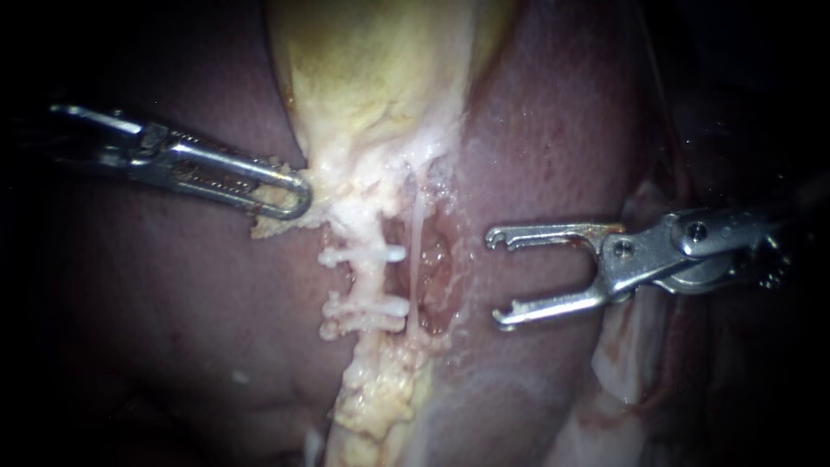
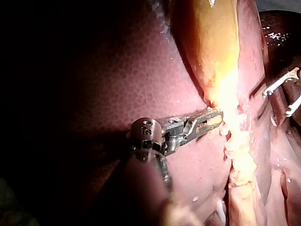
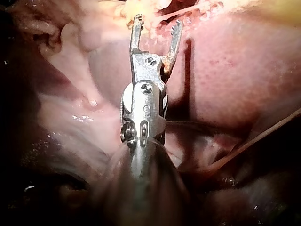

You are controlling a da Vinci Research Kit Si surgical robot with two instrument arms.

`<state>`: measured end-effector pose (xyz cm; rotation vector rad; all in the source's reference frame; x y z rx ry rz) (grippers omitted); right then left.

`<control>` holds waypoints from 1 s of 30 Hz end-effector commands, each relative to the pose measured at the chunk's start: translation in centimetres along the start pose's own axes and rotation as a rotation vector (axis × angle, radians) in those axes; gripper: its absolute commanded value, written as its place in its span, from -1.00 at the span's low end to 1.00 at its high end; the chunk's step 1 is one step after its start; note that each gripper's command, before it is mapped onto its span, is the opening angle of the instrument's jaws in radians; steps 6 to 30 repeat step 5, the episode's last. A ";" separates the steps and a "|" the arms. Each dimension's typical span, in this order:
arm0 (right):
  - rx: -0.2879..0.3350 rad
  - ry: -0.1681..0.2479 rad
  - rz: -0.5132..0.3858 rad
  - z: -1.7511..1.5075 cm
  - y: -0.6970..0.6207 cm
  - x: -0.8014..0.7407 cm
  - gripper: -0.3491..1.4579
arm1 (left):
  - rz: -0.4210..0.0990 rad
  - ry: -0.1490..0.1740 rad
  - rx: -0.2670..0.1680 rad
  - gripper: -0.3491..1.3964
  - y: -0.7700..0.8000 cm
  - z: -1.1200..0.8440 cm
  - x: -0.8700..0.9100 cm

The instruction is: Going back third clip left tube

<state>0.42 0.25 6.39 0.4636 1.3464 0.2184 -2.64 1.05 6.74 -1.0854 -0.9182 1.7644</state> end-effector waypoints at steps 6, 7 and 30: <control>0.000 0.000 0.000 0.01 -0.02 0.02 -0.06 | -0.001 -0.001 0.001 -1.00 0.01 -0.01 0.00; 0.000 0.000 0.000 0.01 -0.02 0.02 -0.06 | -0.001 -0.001 0.001 -1.00 0.01 -0.01 0.00; 0.000 0.000 0.000 0.01 -0.02 0.02 -0.06 | -0.001 -0.001 0.001 -1.00 0.01 -0.01 0.00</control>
